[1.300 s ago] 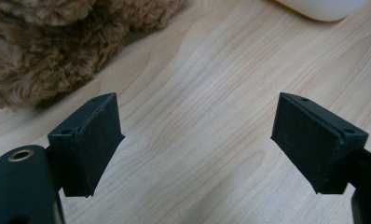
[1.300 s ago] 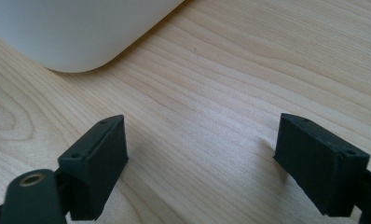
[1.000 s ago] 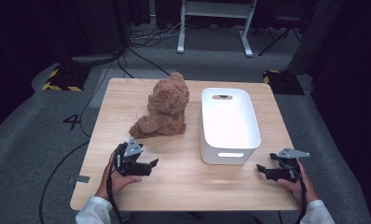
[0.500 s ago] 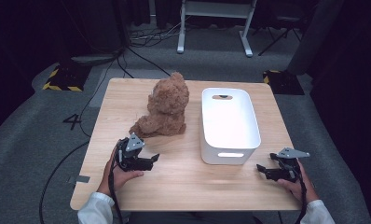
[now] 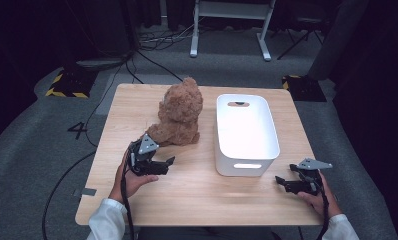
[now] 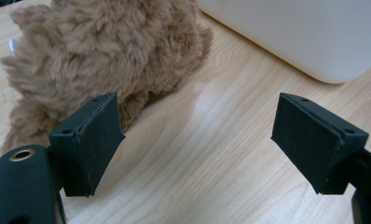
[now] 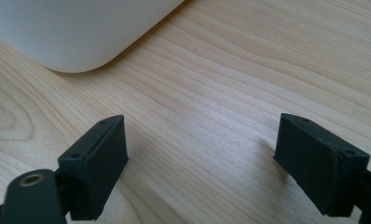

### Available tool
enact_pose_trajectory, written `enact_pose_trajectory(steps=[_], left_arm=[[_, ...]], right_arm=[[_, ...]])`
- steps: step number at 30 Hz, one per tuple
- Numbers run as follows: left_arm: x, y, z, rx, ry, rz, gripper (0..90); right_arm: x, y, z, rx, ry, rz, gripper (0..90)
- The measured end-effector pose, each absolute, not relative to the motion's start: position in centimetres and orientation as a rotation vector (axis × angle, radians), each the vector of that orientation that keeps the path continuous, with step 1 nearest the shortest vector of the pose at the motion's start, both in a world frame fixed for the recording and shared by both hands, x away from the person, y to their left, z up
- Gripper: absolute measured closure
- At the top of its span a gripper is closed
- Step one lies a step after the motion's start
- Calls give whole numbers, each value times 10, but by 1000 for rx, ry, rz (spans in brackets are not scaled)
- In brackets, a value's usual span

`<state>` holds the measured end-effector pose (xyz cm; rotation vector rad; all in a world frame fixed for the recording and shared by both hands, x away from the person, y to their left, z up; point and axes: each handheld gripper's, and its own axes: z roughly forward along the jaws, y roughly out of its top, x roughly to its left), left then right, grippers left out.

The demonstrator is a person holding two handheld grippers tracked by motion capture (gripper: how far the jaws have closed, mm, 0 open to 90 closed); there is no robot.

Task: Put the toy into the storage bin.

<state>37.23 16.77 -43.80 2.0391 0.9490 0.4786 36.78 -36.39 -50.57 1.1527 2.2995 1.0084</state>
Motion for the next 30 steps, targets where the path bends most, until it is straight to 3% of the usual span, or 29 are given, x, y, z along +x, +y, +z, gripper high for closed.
enact_pose_trajectory(steps=[30], left_arm=[[409, 152, -408, 2020, 957, 530, 159]], right_arm=[[368, -364, -506, 1153, 2299, 1008, 166]])
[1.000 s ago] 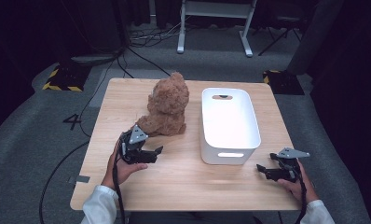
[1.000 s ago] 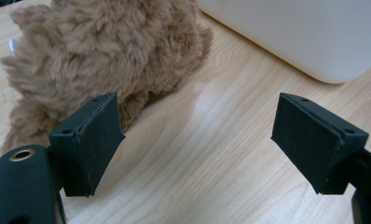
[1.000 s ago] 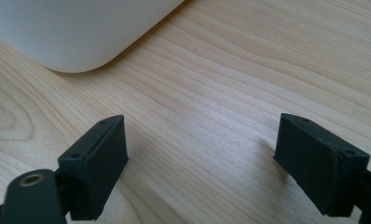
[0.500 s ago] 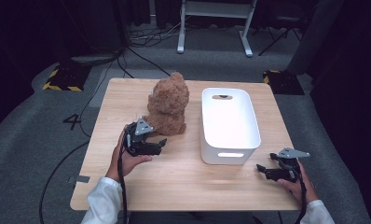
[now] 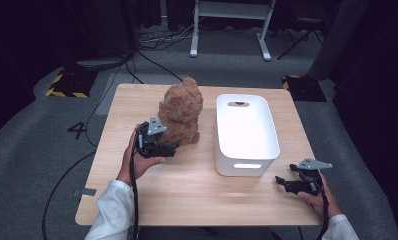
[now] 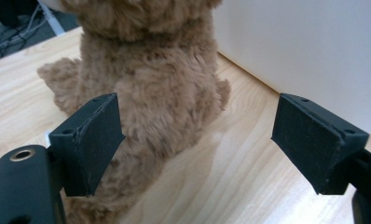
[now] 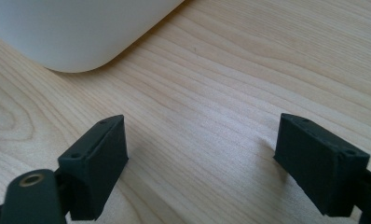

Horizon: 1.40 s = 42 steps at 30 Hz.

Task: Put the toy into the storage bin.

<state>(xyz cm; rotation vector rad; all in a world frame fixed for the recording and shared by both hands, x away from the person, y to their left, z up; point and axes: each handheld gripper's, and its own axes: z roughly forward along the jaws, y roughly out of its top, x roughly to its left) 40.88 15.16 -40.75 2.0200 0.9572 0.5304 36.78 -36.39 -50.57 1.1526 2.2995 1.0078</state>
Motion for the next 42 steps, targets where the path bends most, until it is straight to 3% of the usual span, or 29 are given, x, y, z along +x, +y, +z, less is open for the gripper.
enact_pose_trajectory(steps=[18, 42], left_arm=[[433, 153, -395, 2022, 995, 570, 160], [464, 134, -405, 2087, 1018, 551, 159]], right_arm=[[368, -364, -506, 1152, 2300, 1008, 166], [368, -364, -506, 1152, 2300, 1008, 166]])
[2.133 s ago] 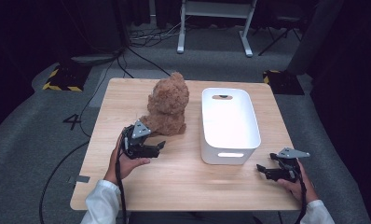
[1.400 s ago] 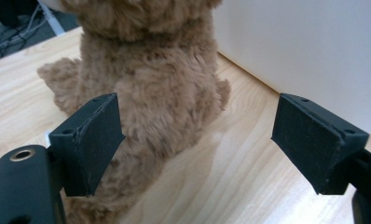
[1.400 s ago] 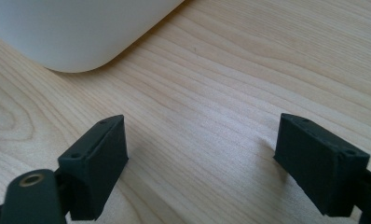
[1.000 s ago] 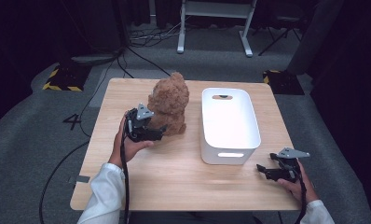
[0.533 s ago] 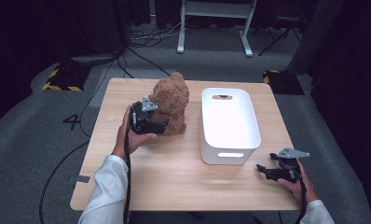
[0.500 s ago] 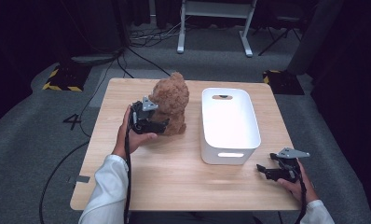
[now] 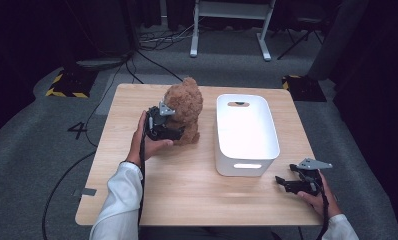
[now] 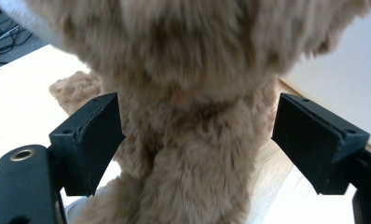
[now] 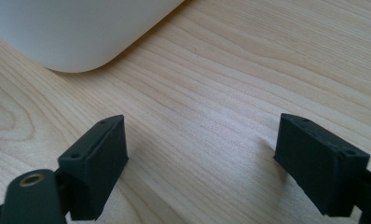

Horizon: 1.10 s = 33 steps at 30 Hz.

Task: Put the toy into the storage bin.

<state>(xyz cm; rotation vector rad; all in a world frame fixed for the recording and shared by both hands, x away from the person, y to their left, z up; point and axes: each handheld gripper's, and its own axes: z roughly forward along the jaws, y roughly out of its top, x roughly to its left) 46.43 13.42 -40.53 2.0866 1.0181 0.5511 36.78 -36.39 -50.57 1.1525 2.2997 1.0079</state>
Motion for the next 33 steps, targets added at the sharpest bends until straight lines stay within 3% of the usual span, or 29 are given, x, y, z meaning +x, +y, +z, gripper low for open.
enact_pose_trajectory(steps=[19, 33], left_arm=[[486, 130, -421, 2048, 1073, 504, 154], [498, 117, -435, 2041, 1154, 523, 85]], right_arm=[[368, -364, -506, 1152, 2300, 1008, 166], [368, -364, -506, 1152, 2300, 1008, 166]])
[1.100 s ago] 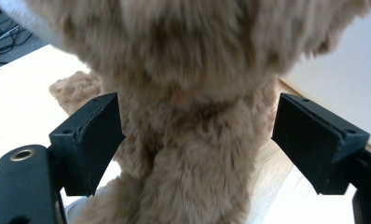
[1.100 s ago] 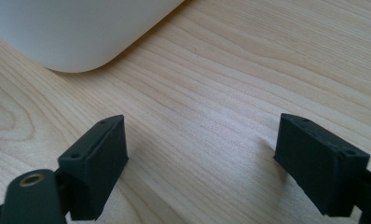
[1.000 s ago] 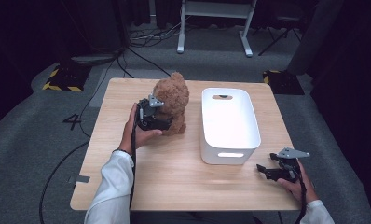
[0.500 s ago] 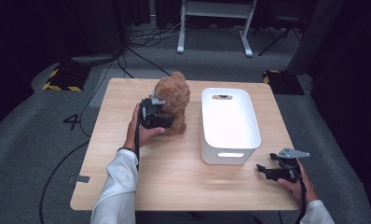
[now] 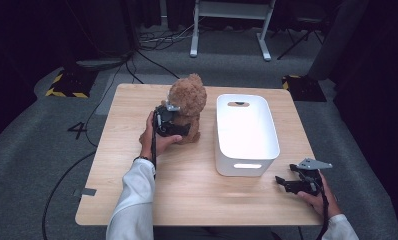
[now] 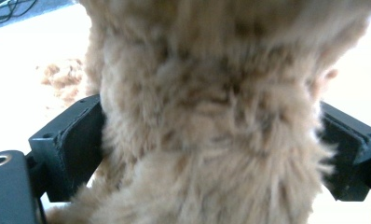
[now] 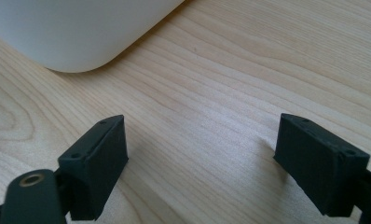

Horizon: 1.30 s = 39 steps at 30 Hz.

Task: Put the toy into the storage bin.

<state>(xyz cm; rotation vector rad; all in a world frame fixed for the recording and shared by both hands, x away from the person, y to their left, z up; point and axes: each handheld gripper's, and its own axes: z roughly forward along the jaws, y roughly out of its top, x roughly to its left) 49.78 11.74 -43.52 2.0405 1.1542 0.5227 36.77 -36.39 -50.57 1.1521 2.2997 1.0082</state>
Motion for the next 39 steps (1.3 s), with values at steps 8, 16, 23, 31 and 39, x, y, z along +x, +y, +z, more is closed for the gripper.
enact_pose_trajectory(steps=[8, 16, 23, 31, 39], left_arm=[[500, 113, -441, 2074, 1166, 553, 255], [498, 114, -446, 2067, 1149, 573, 443], [494, 119, -448, 2030, 1130, 563, 530], [483, 127, -451, 1952, 1132, 573, 557], [476, 127, -451, 1912, 1123, 603, 585]], right_arm=[[368, -364, -506, 1152, 2300, 1008, 166], [367, -364, -506, 1142, 2305, 1012, 176], [367, -364, -506, 1142, 2304, 1012, 176], [368, -364, -506, 1144, 2305, 1013, 175], [368, -364, -506, 1141, 2306, 1014, 173]])
